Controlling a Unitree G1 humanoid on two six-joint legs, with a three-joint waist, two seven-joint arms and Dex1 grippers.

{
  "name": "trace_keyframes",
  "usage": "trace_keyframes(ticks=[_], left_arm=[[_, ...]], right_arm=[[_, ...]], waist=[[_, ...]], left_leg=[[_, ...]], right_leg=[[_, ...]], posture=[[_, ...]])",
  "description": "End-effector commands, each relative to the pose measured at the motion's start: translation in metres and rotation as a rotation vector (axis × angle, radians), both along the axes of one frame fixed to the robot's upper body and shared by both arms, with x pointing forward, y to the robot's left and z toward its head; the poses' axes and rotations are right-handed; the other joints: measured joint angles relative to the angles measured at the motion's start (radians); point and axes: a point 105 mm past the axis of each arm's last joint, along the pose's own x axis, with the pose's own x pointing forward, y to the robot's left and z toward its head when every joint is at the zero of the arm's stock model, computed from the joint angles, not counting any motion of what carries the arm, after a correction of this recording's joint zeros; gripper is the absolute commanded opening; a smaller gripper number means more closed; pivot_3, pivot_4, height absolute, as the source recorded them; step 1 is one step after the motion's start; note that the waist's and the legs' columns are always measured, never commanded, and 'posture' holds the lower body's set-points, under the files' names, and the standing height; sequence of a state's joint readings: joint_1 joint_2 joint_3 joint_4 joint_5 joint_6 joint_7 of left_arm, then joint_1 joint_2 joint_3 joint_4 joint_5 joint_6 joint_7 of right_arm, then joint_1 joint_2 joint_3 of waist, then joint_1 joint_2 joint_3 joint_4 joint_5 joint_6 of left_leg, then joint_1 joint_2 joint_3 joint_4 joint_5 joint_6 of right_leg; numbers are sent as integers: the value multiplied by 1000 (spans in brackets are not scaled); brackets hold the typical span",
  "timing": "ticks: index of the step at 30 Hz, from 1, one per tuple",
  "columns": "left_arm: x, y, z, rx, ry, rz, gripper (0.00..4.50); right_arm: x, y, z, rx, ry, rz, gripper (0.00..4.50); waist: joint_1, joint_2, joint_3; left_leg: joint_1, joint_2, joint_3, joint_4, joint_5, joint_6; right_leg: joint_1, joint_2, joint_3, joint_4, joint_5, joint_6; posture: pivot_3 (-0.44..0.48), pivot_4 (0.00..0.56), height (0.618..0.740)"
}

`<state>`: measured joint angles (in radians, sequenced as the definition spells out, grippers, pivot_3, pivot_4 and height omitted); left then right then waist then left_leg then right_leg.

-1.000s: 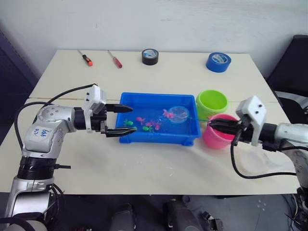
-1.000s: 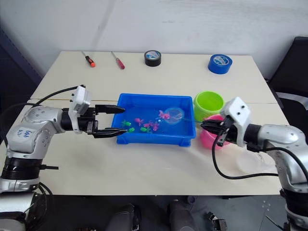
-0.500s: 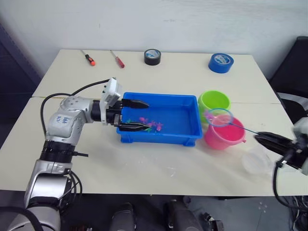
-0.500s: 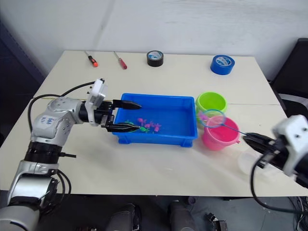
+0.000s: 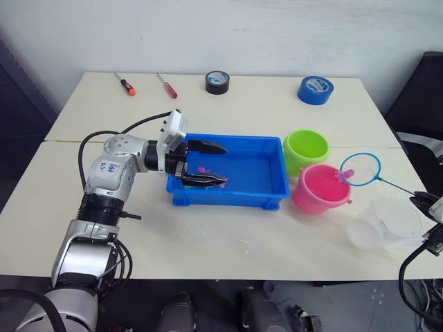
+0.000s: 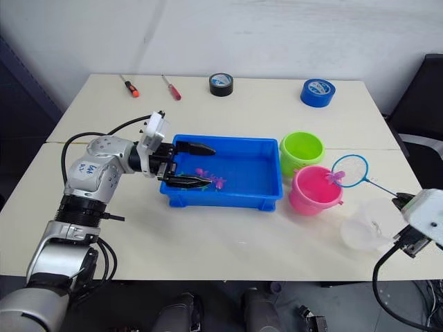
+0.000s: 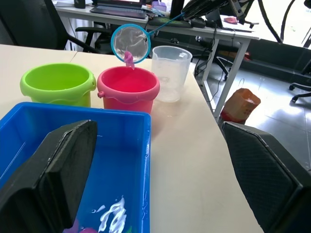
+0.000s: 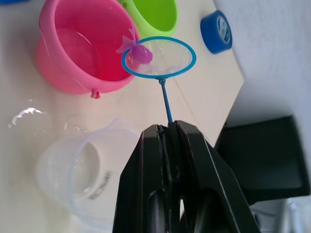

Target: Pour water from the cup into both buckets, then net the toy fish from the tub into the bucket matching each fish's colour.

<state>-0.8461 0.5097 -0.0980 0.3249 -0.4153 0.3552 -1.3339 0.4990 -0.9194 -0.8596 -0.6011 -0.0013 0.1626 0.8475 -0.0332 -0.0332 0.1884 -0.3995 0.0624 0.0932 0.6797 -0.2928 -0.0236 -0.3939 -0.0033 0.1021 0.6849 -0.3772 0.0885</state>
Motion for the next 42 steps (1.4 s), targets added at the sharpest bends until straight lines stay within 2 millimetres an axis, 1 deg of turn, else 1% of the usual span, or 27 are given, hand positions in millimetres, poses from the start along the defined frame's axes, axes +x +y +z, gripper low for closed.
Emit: trace_keyframes(ticks=[1,5,7,9,11,12,14,18,19,21,23,24,25,28,29,33,37,39,42], left_arm=[[-1,-2,10,-1,-56,-13,4483],[-1,-1,10,-1,-59,-7,4483],[-2,0,10,0,-61,-3,4483],[-1,0,10,2,-64,0,4483],[-2,0,10,3,-66,1,4483],[-1,0,10,3,-66,2,4483],[-1,0,9,5,-68,3,4483],[-1,0,8,8,-71,2,4483],[-1,0,8,9,-72,3,4483],[0,0,8,10,-73,5,4483],[0,0,8,8,-75,4,4483],[0,-1,9,7,-76,3,4483],[0,-1,9,6,-77,2,4483],[0,-1,9,8,-78,2,4483],[0,-1,9,9,-77,3,4483],[0,1,8,12,-79,9,4483],[0,1,8,11,-81,9,4483],[0,1,8,10,-82,8,4483],[-1,1,7,10,-83,10,4483]], right_arm=[[3,3,8,-177,-60,68,0],[6,5,4,-344,-61,158,0],[7,10,5,-403,-86,213,0],[5,15,0,-509,-69,294,0],[4,13,-3,-588,-65,327,0],[4,12,-1,-604,-86,332,0],[5,14,2,-630,-121,348,0],[6,15,2,-674,-131,366,0],[6,16,2,-659,-141,365,0],[6,20,4,-703,-161,395,0],[6,28,-2,-714,-150,440,0],[5,28,-5,-719,-136,446,0],[5,27,-7,-722,-127,447,0],[14,2,7,-745,-143,318,0],[15,3,9,-749,-155,324,0],[13,23,1,-717,-167,430,0],[10,33,-8,-706,-141,498,0],[8,35,-11,-709,-125,525,0],[16,22,4,-754,-174,437,0]], waist=[[1,0,0],[2,0,0],[1,0,0],[1,0,0],[1,0,0],[1,0,0],[1,0,0],[0,0,0],[0,0,0],[-2,0,0],[-2,0,0],[-2,0,0],[-2,0,0],[-3,0,0],[-3,0,0],[-3,0,0],[-5,0,0],[-5,0,0],[-5,0,0]], left_leg=[[0,0,0,0,0,0],[1,0,0,0,0,0],[2,0,1,0,0,0],[2,0,1,0,0,0],[3,0,1,-1,0,0],[3,0,1,-1,0,0],[3,0,2,-1,0,0],[7,0,4,-2,0,0],[8,0,4,-3,0,0],[11,0,6,-4,0,0],[13,0,5,-5,0,0],[14,0,5,-6,0,0],[15,0,5,-6,0,0],[15,0,5,-6,0,0],[15,0,5,-6,0,0],[15,0,4,-7,0,-1],[16,0,4,-7,0,-1],[17,0,4,-7,0,-1],[21,0,5,-9,0,-1]], right_leg=[[0,0,0,0,0,0],[1,0,0,0,0,0],[1,0,0,0,0,0],[1,0,1,0,0,0],[2,0,1,0,0,0],[2,0,1,0,0,0],[2,0,1,0,0,0],[4,0,3,1,0,0],[4,0,3,1,0,0],[7,0,4,0,0,0],[9,0,4,-1,0,0],[10,0,4,-2,0,0],[11,0,4,-2,0,0],[12,0,4,-3,0,0],[12,0,4,-4,0,0],[12,0,3,-4,0,0],[13,0,4,-4,0,0],[15,0,3,-5,0,0],[19,0,4,-7,0,0]], posture=[[0,150,740],[0,150,740],[0,150,740],[0,150,740],[0,150,740],[0,150,740],[0,150,740],[0,150,740],[0,150,740],[0,150,740],[0,150,740],[0,150,740],[0,150,740],[0,150,740],[0,150,740],[0,150,740],[0,150,740],[0,150,740],[0,150,740]])
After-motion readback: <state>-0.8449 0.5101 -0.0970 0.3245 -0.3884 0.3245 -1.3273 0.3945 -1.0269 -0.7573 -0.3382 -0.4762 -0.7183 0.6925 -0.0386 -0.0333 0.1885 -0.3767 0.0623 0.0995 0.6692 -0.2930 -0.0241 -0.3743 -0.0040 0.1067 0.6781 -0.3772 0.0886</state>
